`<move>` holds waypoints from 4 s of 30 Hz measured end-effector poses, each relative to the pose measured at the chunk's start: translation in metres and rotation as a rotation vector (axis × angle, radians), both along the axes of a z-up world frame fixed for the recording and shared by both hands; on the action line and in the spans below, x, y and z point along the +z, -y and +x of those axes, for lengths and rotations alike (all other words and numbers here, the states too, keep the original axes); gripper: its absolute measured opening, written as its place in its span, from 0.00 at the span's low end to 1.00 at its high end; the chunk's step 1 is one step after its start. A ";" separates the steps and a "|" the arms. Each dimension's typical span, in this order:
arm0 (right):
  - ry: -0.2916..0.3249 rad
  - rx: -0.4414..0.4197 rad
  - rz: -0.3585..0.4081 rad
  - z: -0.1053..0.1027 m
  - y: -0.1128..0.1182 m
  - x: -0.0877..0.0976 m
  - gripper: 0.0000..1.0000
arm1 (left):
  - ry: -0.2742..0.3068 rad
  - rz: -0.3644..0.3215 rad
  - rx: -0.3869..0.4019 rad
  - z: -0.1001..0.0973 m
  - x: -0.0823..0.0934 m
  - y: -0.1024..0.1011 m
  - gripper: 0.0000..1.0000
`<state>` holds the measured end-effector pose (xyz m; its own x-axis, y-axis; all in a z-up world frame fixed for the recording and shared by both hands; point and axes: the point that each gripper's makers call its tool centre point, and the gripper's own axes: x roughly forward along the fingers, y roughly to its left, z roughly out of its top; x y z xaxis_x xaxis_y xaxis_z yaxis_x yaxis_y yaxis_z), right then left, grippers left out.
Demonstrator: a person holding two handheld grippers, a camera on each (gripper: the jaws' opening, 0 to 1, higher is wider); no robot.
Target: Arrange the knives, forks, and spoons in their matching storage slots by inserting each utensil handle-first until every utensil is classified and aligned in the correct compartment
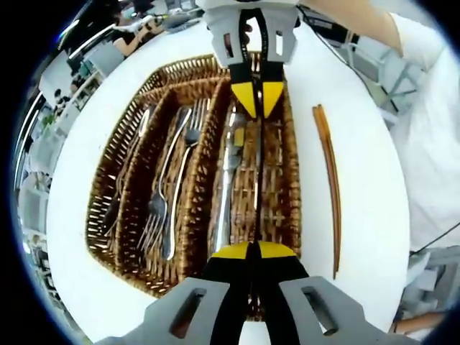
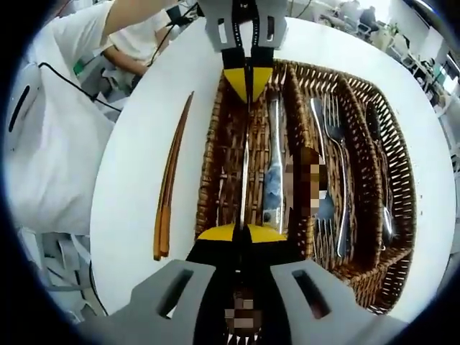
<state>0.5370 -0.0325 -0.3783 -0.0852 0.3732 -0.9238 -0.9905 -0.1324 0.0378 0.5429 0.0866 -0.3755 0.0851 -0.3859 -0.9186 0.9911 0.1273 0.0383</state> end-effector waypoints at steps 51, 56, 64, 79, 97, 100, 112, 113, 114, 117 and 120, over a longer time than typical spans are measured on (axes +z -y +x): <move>-0.043 0.000 -0.043 0.005 0.005 -0.011 0.10 | 0.000 -0.004 0.036 0.006 -0.013 0.001 0.04; -0.041 -0.005 -0.044 0.005 0.005 -0.010 0.10 | 0.012 -0.009 0.048 0.006 -0.013 0.001 0.04; -0.022 -0.012 -0.037 0.005 0.006 -0.006 0.11 | 0.034 -0.018 0.065 0.005 -0.013 0.000 0.04; 0.053 -0.045 0.022 0.009 0.008 0.010 0.13 | 0.128 -0.112 0.145 0.010 0.005 -0.005 0.08; 0.167 -0.150 0.205 0.006 0.004 0.037 0.17 | 0.262 -0.356 0.351 0.008 0.038 -0.010 0.15; 0.188 -0.159 0.235 0.004 0.004 0.042 0.17 | 0.287 -0.409 0.372 0.005 0.049 -0.006 0.16; 0.316 -0.271 0.465 0.000 0.002 0.064 0.18 | 0.357 -0.589 0.457 -0.019 0.069 0.001 0.19; 0.321 -0.279 0.474 -0.001 0.003 0.065 0.18 | 0.358 -0.612 0.471 -0.021 0.070 0.001 0.19; 0.323 -0.288 0.495 -0.003 0.003 0.065 0.18 | 0.364 -0.644 0.481 -0.023 0.073 0.001 0.19; 0.318 -0.319 0.539 -0.009 0.005 0.066 0.19 | 0.356 -0.683 0.505 -0.031 0.072 -0.001 0.20; 0.332 -0.339 0.563 -0.014 0.007 0.064 0.21 | 0.358 -0.719 0.521 -0.040 0.071 -0.001 0.22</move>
